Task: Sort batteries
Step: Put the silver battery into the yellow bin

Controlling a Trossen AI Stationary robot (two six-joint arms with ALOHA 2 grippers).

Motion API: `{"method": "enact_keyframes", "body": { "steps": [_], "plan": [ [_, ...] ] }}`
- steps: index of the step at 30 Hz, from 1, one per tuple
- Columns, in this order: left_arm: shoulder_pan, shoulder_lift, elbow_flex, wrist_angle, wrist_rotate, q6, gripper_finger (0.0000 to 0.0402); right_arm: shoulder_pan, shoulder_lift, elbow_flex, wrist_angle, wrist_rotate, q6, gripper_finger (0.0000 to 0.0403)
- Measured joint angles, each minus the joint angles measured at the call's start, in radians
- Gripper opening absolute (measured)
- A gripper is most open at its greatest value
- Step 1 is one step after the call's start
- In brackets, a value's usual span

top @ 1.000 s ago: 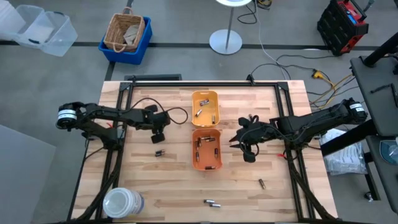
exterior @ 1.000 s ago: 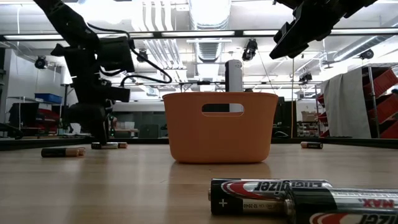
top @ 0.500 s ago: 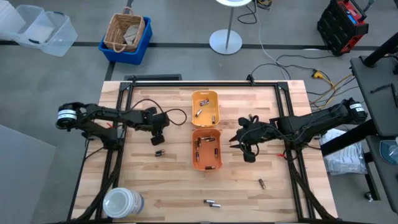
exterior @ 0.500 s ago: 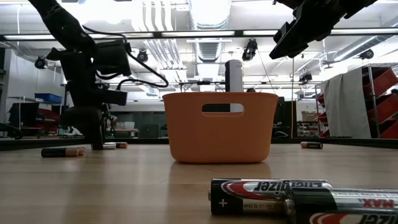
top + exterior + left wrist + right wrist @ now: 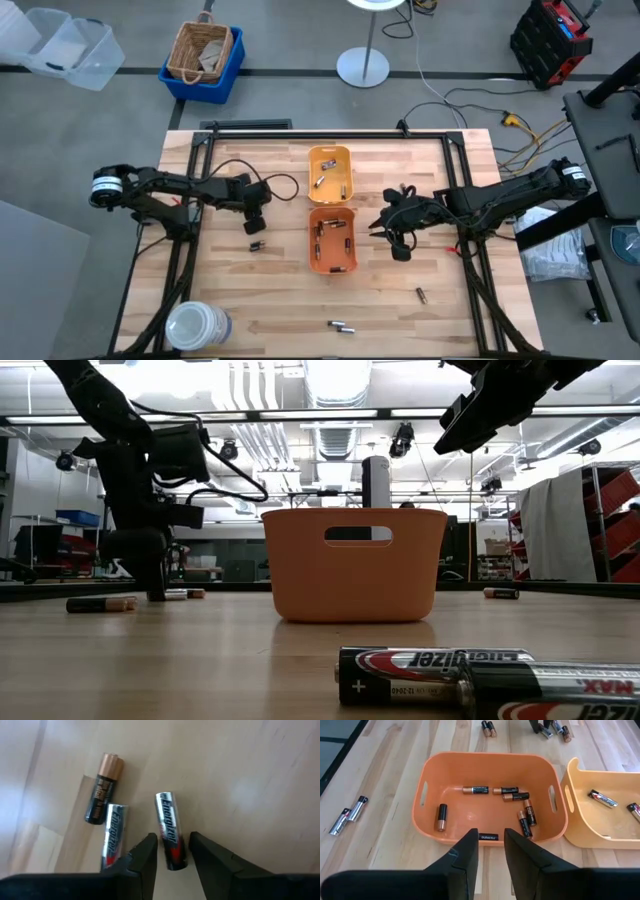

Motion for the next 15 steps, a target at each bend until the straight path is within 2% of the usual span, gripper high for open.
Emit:
{"method": "enact_keyframes", "body": {
  "steps": [4,13,15],
  "plan": [
    [-0.015,0.0,-0.002,0.011,0.025,-0.014,0.0094,0.0,0.0,0.0,0.0,0.0,0.0,0.0093],
    [-0.018,0.015,-0.002,0.023,0.043,-0.042,0.0025,0.0,0.0,0.0,0.0,0.0,0.007,0.0109],
    [-0.024,0.023,0.0,0.023,0.041,-0.047,0.0023,0.0,0.0,0.0,0.0,0.0,0.007,0.0111]
  ]
}}
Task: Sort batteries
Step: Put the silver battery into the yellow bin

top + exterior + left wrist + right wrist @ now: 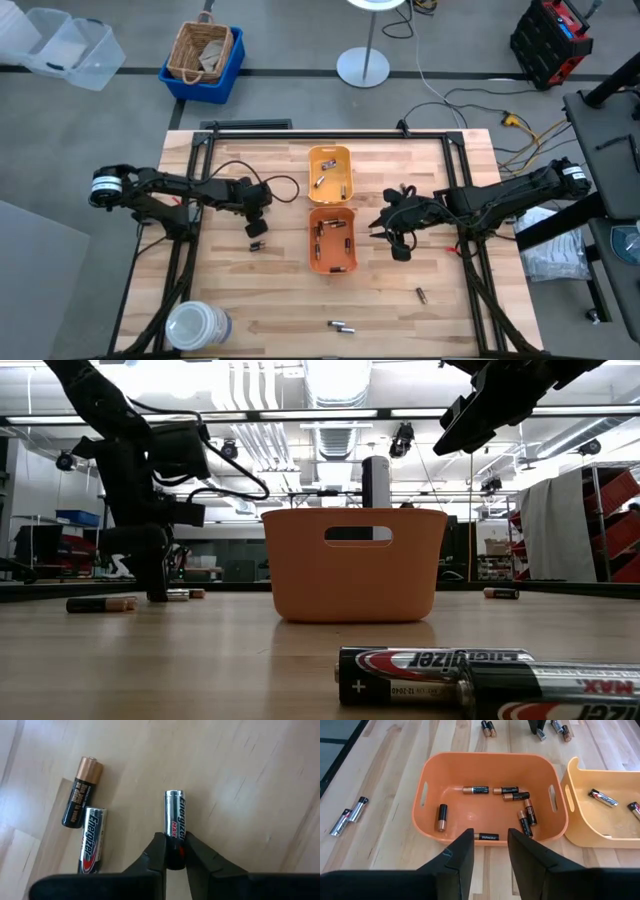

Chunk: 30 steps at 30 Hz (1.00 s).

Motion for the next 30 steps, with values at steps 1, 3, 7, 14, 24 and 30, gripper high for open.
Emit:
{"method": "enact_keyframes", "body": {
  "steps": [1,3,7,14,24,30],
  "plan": [
    [-0.004,0.003,0.0,0.0,-0.001,0.0,0.0023,0.0,0.0,0.0,0.0,0.0,0.0,0.0112],
    [-0.014,0.009,0.0,0.001,-0.006,0.001,0.0023,0.0,0.0,0.0,0.0,0.0,0.0,0.0114],
    [-0.034,0.004,0.0,0.002,-0.024,0.002,0.0023,0.0,0.0,0.0,0.0,0.0,-0.001,0.0111],
    [-0.1,-0.094,0.008,0.074,0.052,-0.024,0.0022,0.0,0.0,0.0,0.0,0.0,0.0,0.0092],
    [-0.239,-0.255,0.01,0.305,-0.12,-0.014,0.0022,0.0,0.008,0.0,0.122,0.0,-0.007,0.0081],
    [-0.319,-0.254,0.011,0.64,-0.201,0.146,0.0022,0.0,0.09,0.0,0.394,0.0,-0.056,0.0103]
  ]
}}
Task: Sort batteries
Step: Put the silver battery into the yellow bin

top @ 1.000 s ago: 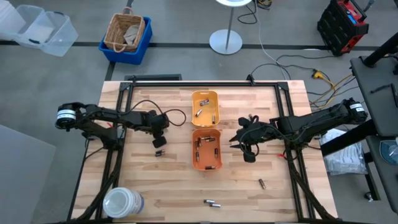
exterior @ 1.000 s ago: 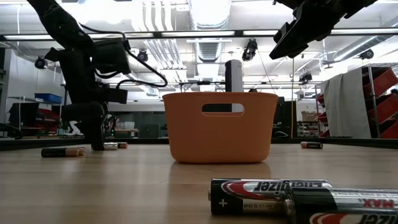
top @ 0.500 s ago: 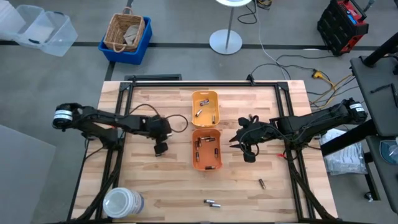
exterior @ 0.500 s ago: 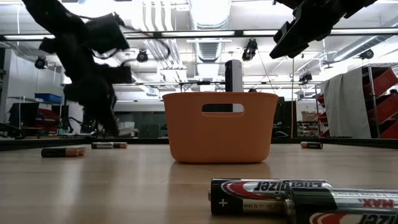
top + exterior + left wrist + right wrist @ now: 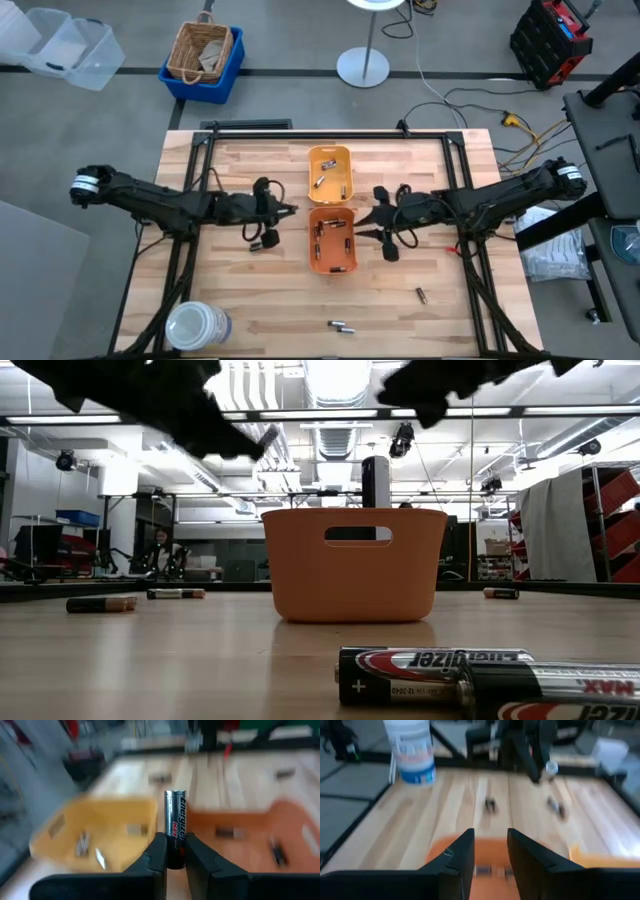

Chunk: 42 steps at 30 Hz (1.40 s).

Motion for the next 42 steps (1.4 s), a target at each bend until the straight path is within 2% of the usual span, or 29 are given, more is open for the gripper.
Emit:
{"method": "enact_keyframes", "body": {
  "steps": [7,11,15,22,32,39,42],
  "plan": [
    [-0.034,0.102,0.001,0.328,-0.035,0.148,0.0022,0.0,0.168,0.0,0.402,0.004,-0.072,0.0143],
    [-0.05,0.196,0.001,0.508,-0.038,0.213,0.0022,-0.002,0.257,0.006,0.596,0.087,-0.083,0.0164],
    [-0.066,0.277,0.001,0.623,-0.051,0.27,0.0022,-0.012,0.319,0.037,0.628,0.182,-0.094,0.0184],
    [-0.067,0.351,0.001,0.725,-0.038,0.307,0.0023,-0.031,0.386,0.094,0.63,0.188,-0.088,0.02],
    [-0.071,0.345,0.001,0.751,-0.045,0.315,0.0023,-0.044,0.414,0.112,0.632,0.19,-0.098,0.0168],
    [-0.071,0.344,0.001,0.752,-0.046,0.311,0.0024,-0.046,0.414,0.112,0.631,0.19,-0.109,0.0116],
    [-0.071,0.344,0.001,0.75,-0.046,0.307,0.0029,-0.046,0.414,0.111,0.628,0.19,-0.119,0.0082]
  ]
}}
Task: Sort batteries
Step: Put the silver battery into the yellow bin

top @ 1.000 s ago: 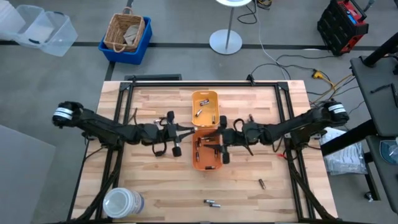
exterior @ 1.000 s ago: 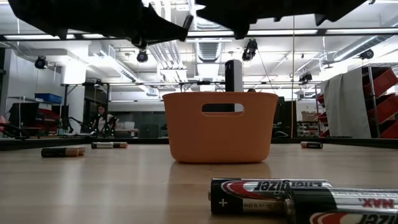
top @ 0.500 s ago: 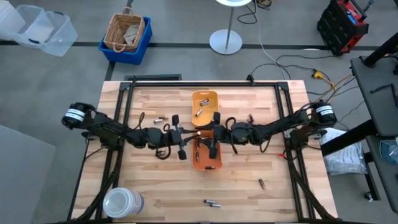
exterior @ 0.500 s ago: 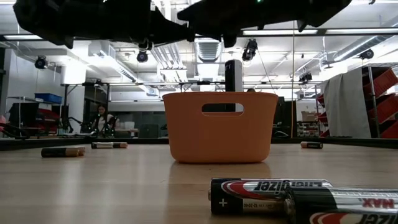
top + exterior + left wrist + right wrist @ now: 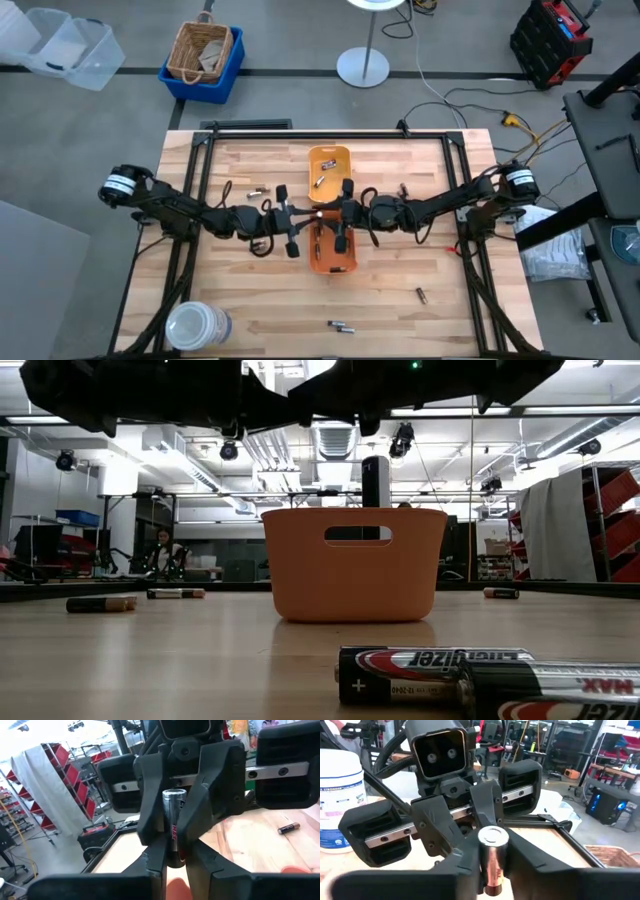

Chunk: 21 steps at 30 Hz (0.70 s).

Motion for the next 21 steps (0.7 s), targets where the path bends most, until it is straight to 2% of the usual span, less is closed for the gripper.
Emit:
{"method": "enact_keyframes", "body": {
  "steps": [3,5,8,15,21],
  "plan": [
    [0.0,0.0,0.0,-0.001,-0.003,-0.008,0.0035,0.002,-0.001,0.0,-0.001,0.001,-0.031,0.0043],
    [0.0,0.0,0.0,-0.003,-0.007,-0.016,0.0041,0.002,-0.001,-0.001,-0.001,0.001,-0.034,0.0043],
    [-0.001,0.0,0.002,-0.018,-0.068,-0.073,0.0054,0.0,-0.001,-0.001,-0.001,-0.002,-0.025,0.0043],
    [0.001,-0.044,0.001,-0.24,-0.135,-0.256,0.011,-0.041,-0.029,0.0,-0.06,-0.014,0.027,0.0043],
    [0.001,-0.103,0.0,-0.449,-0.221,-0.39,0.015,-0.133,-0.061,0.037,-0.301,-0.007,0.114,0.0043]
  ]
}}
